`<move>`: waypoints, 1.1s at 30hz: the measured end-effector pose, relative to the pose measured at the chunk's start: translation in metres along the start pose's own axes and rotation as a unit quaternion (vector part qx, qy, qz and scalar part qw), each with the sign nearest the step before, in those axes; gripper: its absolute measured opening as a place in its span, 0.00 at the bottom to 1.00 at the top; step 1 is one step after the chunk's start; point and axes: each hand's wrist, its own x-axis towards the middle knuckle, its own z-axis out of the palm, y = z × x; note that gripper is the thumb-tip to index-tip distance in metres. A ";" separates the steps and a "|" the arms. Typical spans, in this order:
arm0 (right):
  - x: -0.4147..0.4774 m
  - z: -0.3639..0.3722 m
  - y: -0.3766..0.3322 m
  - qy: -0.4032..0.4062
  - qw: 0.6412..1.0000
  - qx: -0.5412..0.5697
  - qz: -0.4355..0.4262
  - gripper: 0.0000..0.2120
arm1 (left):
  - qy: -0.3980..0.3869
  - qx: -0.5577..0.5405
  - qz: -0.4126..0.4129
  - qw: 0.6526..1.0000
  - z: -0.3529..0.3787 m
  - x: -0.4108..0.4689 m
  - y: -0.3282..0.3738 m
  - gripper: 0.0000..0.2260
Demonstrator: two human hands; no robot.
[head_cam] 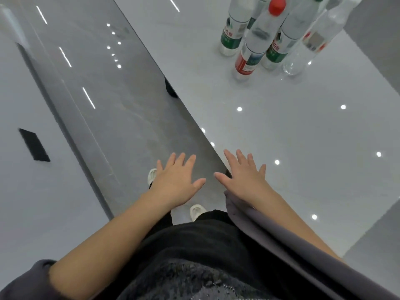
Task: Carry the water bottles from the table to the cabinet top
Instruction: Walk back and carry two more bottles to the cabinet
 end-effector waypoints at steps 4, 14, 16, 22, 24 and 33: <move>0.025 -0.021 -0.038 0.020 0.995 0.078 0.058 0.35 | -0.008 0.056 0.054 0.997 -0.054 0.033 -0.033 0.33; 0.085 -0.066 -0.061 0.052 0.960 0.213 0.174 0.34 | -0.027 0.105 0.136 0.985 -0.136 0.129 -0.041 0.32; 0.103 -0.079 -0.058 0.057 0.956 0.222 0.181 0.35 | -0.035 0.115 0.136 0.983 -0.151 0.149 -0.036 0.31; 0.151 -0.123 -0.042 0.115 0.928 0.279 0.219 0.37 | -0.011 0.145 0.166 0.975 -0.196 0.201 -0.028 0.31; 0.162 -0.133 -0.039 0.142 0.906 0.324 0.233 0.40 | -0.011 0.141 0.167 0.976 -0.209 0.219 -0.023 0.31; 0.211 -0.150 -0.048 0.354 0.663 0.624 0.213 0.55 | -0.005 0.095 0.233 0.968 -0.252 0.306 -0.004 0.42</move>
